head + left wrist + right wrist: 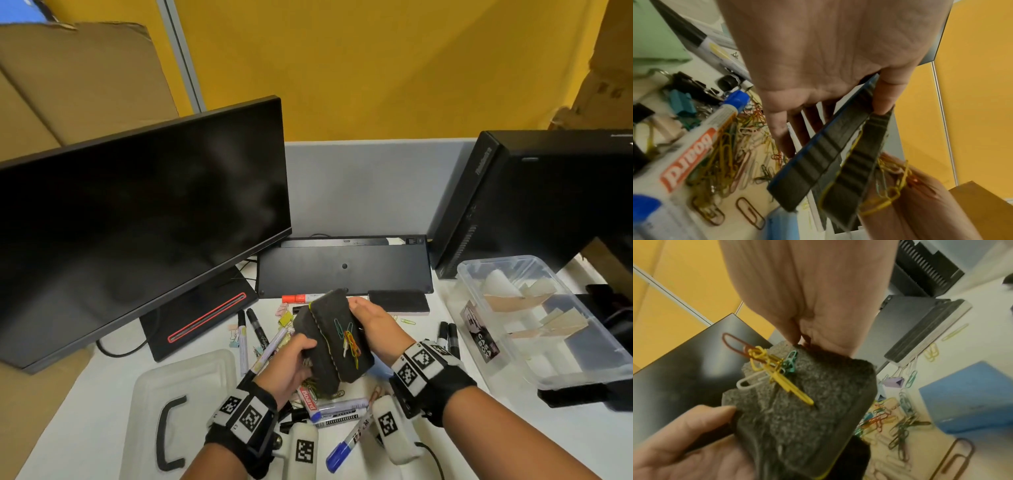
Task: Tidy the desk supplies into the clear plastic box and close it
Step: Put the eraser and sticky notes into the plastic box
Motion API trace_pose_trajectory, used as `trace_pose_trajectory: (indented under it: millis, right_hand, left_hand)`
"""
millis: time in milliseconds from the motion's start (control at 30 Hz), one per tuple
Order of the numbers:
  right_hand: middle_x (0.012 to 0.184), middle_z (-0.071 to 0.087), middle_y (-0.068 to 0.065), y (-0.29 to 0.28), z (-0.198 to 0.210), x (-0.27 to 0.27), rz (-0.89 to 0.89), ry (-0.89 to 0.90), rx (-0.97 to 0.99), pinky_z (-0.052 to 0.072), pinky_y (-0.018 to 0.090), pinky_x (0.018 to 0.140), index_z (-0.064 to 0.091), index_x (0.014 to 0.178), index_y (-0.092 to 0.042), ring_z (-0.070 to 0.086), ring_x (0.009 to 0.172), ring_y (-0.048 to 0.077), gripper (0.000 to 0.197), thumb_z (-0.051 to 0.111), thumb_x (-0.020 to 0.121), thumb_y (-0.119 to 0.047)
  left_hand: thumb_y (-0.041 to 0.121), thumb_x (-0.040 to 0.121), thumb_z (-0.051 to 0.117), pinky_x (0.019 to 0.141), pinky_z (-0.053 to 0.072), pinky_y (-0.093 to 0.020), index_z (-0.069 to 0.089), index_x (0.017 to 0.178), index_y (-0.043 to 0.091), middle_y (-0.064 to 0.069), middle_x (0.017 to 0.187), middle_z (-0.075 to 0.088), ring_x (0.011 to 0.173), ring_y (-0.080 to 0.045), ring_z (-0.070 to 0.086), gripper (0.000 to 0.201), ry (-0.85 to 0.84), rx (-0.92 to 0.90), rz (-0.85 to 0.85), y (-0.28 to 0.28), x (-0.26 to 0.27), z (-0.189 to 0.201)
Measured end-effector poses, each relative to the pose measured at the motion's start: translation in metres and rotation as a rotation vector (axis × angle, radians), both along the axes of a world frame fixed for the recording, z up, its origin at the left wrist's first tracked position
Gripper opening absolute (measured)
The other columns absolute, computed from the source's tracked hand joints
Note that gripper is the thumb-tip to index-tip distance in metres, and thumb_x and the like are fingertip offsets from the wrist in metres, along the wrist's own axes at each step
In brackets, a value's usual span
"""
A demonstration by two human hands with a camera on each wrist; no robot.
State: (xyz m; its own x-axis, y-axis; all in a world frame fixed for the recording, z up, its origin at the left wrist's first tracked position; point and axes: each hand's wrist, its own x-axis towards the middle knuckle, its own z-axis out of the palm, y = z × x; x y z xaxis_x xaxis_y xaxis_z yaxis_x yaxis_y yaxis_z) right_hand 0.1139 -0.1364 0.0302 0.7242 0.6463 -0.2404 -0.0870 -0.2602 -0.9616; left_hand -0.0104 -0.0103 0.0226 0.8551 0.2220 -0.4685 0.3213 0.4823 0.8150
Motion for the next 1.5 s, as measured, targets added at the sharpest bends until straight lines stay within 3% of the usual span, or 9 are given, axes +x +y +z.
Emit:
trace_pose_trajectory:
  millis: [267,367,500,733,967,1133,1267,1400,1500]
  right_hand:
    - [0.110,0.069,0.013,0.017,-0.006,-0.006,0.014,0.117,0.096,0.048,0.040,0.097,0.066,0.110,-0.006,0.063,0.107,0.027,0.029,0.041,0.100,-0.019]
    - [0.113,0.068,0.010,0.012,-0.004,-0.002,0.062,0.085,0.087,0.049,0.034,0.097,0.066,0.113,-0.006,0.062,0.110,0.024,0.029,0.044,0.099,-0.018]
    - [0.116,0.066,0.003,0.003,0.003,0.003,0.124,-0.033,0.029,0.048,0.026,0.097,0.065,0.117,-0.015,0.061,0.109,0.014,0.026,0.049,0.097,-0.015]
    - [0.100,0.062,-0.010,-0.017,0.014,-0.021,0.035,-0.357,-0.007,0.049,0.022,0.083,0.058,0.103,-0.027,0.058,0.094,0.004,0.020,0.052,0.092,-0.042]
    - [0.084,0.056,-0.010,-0.021,-0.011,-0.031,0.148,-0.683,-0.142,0.050,0.027,0.077,0.049,0.089,-0.027,0.053,0.080,0.005,0.006,0.054,0.092,-0.024]
    - [0.097,0.059,-0.009,-0.041,-0.034,-0.022,0.130,-0.735,-0.384,0.048,0.023,0.078,0.049,0.104,-0.028,0.055,0.086,0.008,0.009,0.048,0.095,-0.032]
    - [0.132,0.049,-0.006,-0.051,-0.042,-0.015,0.275,-0.812,-0.662,0.041,0.029,0.097,0.046,0.131,-0.028,0.045,0.117,0.016,0.039,0.049,0.094,-0.018]
    - [0.135,0.046,-0.011,-0.042,-0.026,-0.018,0.211,-0.782,-0.471,0.038,0.027,0.104,0.050,0.129,-0.028,0.040,0.124,0.008,0.033,0.043,0.097,-0.031]
    - [0.118,0.055,-0.012,-0.023,-0.010,-0.028,0.208,-0.670,-0.290,0.045,0.023,0.094,0.057,0.120,-0.025,0.051,0.109,0.002,0.029,0.049,0.095,-0.039]
  left_hand:
    - [0.026,0.077,0.062,0.103,0.042,-0.050,0.056,0.123,0.007,-0.016,0.121,0.065,0.118,-0.031,0.057,0.050,-0.050,-0.025,-0.062,-0.002,0.005,0.006]
    - [0.025,0.078,0.062,0.105,0.039,-0.054,0.056,0.122,0.006,-0.017,0.121,0.064,0.119,-0.033,0.056,0.048,-0.075,-0.053,-0.061,-0.003,0.004,0.004]
    - [0.023,0.080,0.063,0.105,0.039,-0.052,0.053,0.125,0.005,-0.018,0.122,0.063,0.120,-0.033,0.055,0.049,-0.087,-0.115,-0.012,-0.005,0.001,0.002]
    - [0.019,0.088,0.052,0.093,0.048,-0.045,0.051,0.128,0.003,-0.018,0.122,0.064,0.116,-0.030,0.058,0.043,-0.092,-0.167,0.136,0.011,-0.001,0.002]
    - [0.021,0.082,0.056,0.105,0.038,-0.053,0.053,0.124,0.003,-0.020,0.122,0.063,0.119,-0.034,0.055,0.046,-0.100,-0.178,0.162,0.017,-0.001,0.002]
    - [0.018,0.089,0.050,0.095,0.047,-0.046,0.058,0.118,0.009,-0.015,0.116,0.067,0.109,-0.028,0.063,0.031,-0.091,-0.154,0.194,0.022,-0.005,0.002]
    - [0.015,0.093,0.048,0.093,0.047,-0.043,0.058,0.118,0.009,-0.014,0.115,0.068,0.109,-0.026,0.062,0.028,-0.071,-0.139,0.203,0.024,-0.008,0.002]
    - [0.014,0.090,0.051,0.091,0.048,-0.038,0.057,0.119,0.006,-0.014,0.116,0.068,0.107,-0.024,0.062,0.031,-0.054,-0.129,0.203,0.019,-0.007,0.002]
    - [0.016,0.081,0.057,0.096,0.046,-0.040,0.055,0.121,0.003,-0.017,0.119,0.065,0.114,-0.028,0.059,0.043,-0.049,-0.152,0.202,0.014,-0.004,0.002]
